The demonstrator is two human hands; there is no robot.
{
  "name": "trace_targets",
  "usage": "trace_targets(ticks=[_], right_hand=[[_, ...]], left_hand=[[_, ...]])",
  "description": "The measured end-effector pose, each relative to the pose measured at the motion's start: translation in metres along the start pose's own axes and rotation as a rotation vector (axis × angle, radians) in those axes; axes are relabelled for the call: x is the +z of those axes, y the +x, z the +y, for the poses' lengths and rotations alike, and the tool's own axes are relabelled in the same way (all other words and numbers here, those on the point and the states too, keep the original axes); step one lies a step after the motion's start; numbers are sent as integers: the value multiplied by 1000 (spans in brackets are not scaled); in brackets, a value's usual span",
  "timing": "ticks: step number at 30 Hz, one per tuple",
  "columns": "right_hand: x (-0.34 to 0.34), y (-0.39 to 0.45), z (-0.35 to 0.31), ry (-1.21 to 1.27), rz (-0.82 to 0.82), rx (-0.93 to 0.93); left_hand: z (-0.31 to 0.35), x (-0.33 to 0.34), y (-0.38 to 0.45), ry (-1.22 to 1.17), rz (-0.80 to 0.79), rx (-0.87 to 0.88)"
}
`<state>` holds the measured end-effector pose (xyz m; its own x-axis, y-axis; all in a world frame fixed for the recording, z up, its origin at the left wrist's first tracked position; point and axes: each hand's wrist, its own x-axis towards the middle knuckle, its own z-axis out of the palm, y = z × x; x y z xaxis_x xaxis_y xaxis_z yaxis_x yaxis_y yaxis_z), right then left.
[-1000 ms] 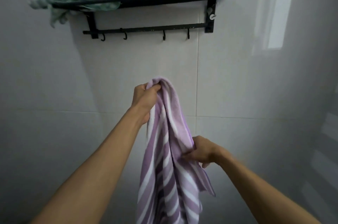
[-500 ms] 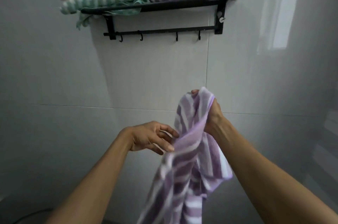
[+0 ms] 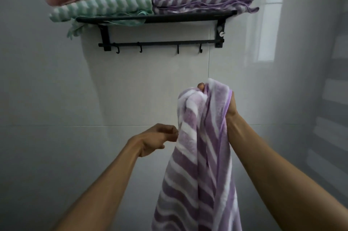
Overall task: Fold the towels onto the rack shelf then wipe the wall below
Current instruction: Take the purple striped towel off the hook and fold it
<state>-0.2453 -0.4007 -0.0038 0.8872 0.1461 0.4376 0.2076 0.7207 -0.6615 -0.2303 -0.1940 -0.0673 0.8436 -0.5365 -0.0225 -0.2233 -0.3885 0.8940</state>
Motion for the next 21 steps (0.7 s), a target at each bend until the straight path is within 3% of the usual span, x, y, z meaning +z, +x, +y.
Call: trace_targets(ticks=[4,8,11,14,16,18,21], right_hand=[[-10,-3,-12,-164,27,27],[-12,-5,-14,-165,122,-59],[-3,-5,-17,-233,144,-98],[-3,-11,-28,-299,195,-146],[-10,-21,-37,-573,262,-133],[-20,-29,-42,-884,253,-9],[-38,-39,-39,-969,119,331]], left_hand=[[5,-10,10,-248,131,63],[7,-2,17,82,-52,2],[1,27,23,141,-130,-98],[-7,32,28,36,23,-29],[-9,18,33,-79,195,40],[-7,-2,36,-181,391,124],[13,-19,36,-129,504,295]])
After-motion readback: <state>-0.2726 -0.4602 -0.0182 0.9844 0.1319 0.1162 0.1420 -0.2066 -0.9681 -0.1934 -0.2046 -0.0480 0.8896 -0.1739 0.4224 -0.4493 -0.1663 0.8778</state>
